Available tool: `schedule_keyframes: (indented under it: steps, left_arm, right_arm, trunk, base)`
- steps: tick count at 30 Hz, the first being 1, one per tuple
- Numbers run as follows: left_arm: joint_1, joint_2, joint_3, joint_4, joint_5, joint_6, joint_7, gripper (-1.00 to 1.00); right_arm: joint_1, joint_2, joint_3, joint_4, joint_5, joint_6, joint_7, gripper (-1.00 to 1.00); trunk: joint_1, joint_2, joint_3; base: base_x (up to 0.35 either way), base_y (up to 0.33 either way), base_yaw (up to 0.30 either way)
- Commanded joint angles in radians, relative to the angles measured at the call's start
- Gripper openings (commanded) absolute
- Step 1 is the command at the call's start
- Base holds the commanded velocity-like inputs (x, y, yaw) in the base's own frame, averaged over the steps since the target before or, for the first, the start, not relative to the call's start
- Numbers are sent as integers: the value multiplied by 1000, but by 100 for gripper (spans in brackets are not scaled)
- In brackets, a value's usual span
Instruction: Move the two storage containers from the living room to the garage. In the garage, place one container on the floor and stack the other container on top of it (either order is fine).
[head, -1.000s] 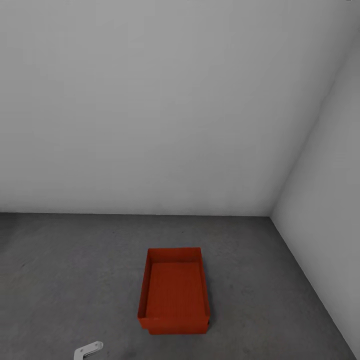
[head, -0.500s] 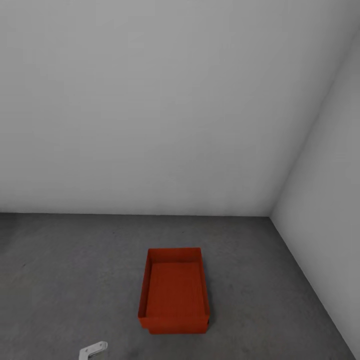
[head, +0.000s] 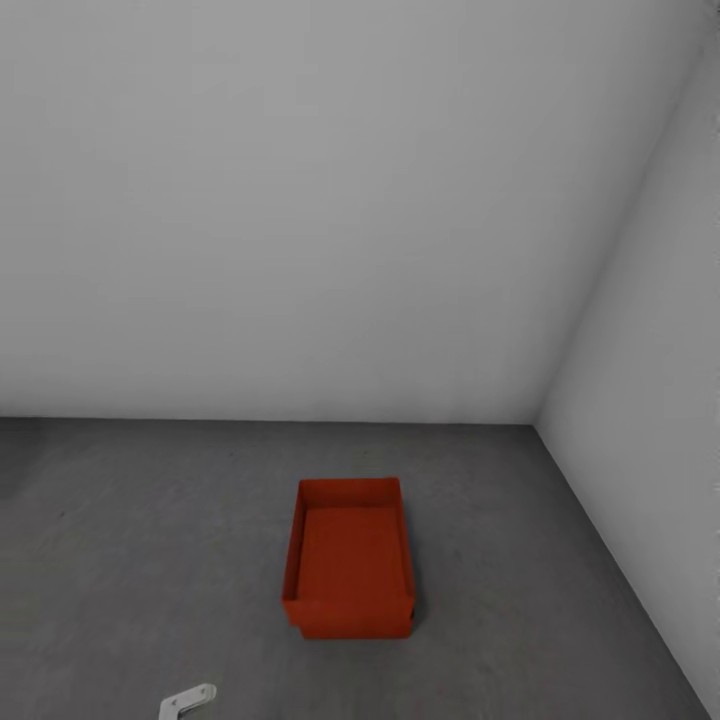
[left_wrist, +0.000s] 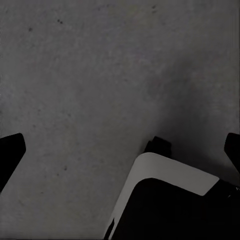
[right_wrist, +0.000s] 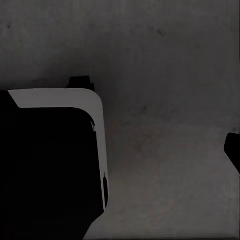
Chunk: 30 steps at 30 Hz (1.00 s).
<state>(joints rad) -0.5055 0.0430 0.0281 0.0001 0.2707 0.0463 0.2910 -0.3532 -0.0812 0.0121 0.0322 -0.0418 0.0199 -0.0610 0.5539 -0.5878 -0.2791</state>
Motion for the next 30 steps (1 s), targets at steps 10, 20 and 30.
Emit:
schedule_keyframes:
  steps: [10, 20, 30]
  left_arm:
    - [-1, 0, 2, 0, 1, 6, 2, 100]
    - [-1, -2, 3, 1, 1, 7, 2, 100]
    - [-1, -2, 2, 1, 1, 9, 2, 100]
  right_arm:
    - [-1, 1, 2, 2, -4, 3, -4, 100]
    - [-1, 1, 2, 2, -4, 3, -5, 100]
    - [-1, 1, 2, 2, -4, 0, -2, 100]
  trunk:
    - [0, -1, -1]
    - [0, -1, -1]
    - [0, -1, -1]
  base:
    - [-333, 0, 0]
    - [-334, 0, 0]
    - [-334, 0, 0]
